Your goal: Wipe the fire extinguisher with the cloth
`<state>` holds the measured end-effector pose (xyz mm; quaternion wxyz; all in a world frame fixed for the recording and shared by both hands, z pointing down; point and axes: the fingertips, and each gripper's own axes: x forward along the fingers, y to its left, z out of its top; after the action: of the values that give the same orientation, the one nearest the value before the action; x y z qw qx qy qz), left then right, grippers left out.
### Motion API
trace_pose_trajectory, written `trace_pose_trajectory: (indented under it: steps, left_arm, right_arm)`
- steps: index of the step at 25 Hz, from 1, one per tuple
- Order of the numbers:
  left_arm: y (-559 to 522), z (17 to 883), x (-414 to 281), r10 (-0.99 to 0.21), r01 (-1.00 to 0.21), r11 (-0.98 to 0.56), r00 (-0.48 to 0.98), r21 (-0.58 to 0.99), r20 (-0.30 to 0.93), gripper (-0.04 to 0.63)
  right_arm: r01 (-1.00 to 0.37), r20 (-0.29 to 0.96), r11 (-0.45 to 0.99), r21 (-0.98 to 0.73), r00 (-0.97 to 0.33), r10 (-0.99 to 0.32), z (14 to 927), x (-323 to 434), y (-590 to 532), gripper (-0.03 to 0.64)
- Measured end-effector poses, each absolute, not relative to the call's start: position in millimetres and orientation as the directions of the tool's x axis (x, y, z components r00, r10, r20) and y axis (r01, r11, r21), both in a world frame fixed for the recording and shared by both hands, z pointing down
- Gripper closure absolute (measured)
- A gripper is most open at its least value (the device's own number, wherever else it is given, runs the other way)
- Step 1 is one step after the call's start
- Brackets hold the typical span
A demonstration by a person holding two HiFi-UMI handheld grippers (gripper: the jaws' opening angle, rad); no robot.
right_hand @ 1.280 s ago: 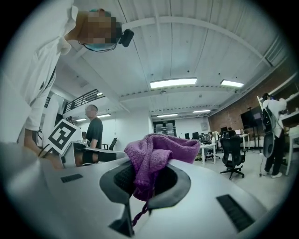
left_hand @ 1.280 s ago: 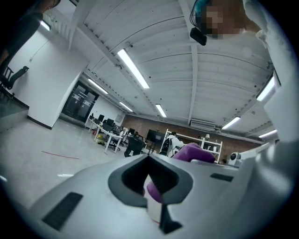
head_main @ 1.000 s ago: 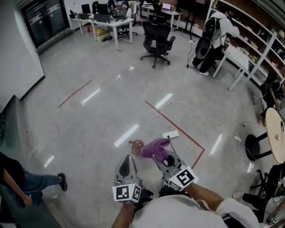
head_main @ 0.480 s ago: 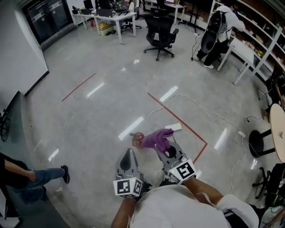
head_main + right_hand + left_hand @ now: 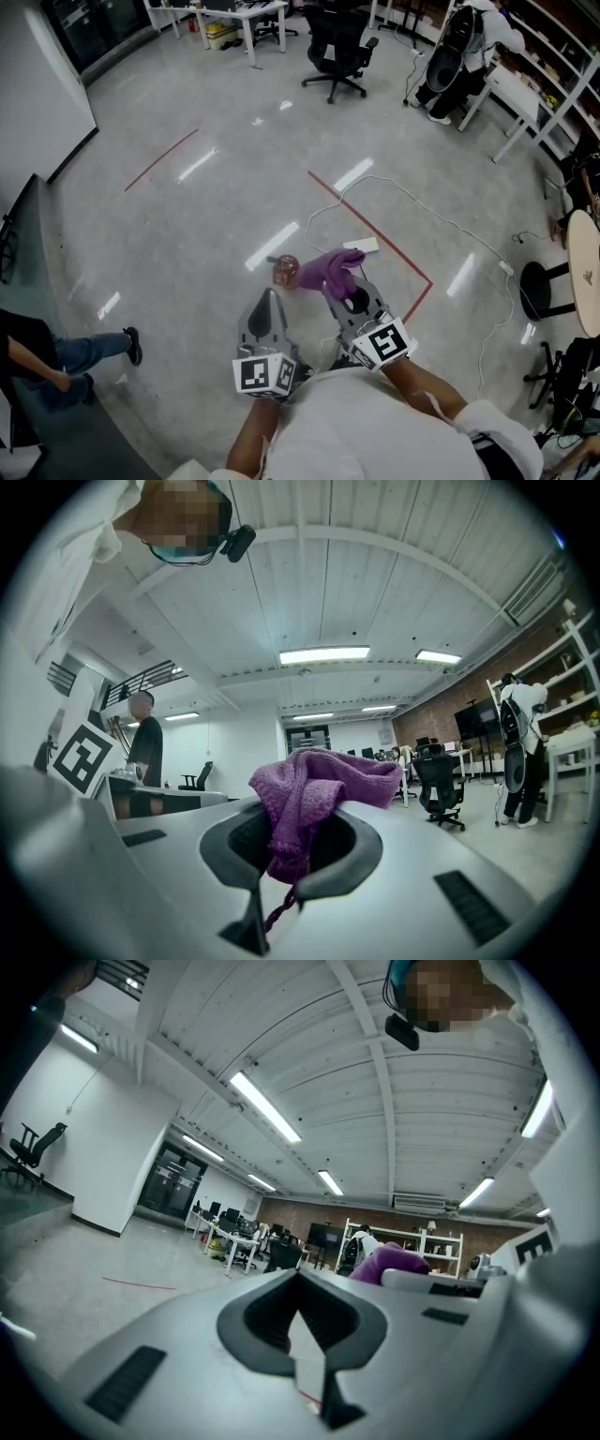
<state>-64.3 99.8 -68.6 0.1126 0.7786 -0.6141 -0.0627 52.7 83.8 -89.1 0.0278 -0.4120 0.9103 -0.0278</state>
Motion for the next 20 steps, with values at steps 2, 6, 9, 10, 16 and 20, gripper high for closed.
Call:
trace_pose_trajectory:
  steps: [2, 6, 9, 10, 16, 20]
  left_arm:
    - [100, -68, -64, -0.971, -0.942, -0.217, 0.235, 0.258, 0.042, 0.591]
    - [102, -68, -66, -0.972, -0.943, -0.213, 0.231, 0.257, 0.041, 0.591]
    - [102, -70, -65, -0.972, -0.943, -0.215, 0.232, 0.253, 0.042, 0.591]
    - [102, -71, -64, -0.971, -0.943, -0.218, 0.235, 0.250, 0.042, 0.591]
    - [111, -68, -65, -0.973, -0.942, -0.208, 0.227, 0.264, 0.044, 0.591]
    - [112, -68, -67, -0.972, -0.941, -0.209, 0.229, 0.268, 0.045, 0.591]
  right_arm:
    - [-0.751, -0.027, 0.657, -0.072, -0.657, -0.754, -88, 53, 84, 0.568]
    - [-0.754, -0.025, 0.652, -0.075, -0.652, -0.758, -85, 53, 85, 0.568]
    - [-0.753, -0.021, 0.654, -0.076, -0.654, -0.756, -87, 53, 85, 0.568]
    - [-0.752, -0.021, 0.654, -0.075, -0.655, -0.755, -88, 54, 85, 0.568]
    - [-0.753, -0.026, 0.654, -0.071, -0.654, -0.756, -86, 55, 94, 0.568]
    - [-0.754, -0.021, 0.653, -0.071, -0.654, -0.756, -86, 53, 94, 0.568]
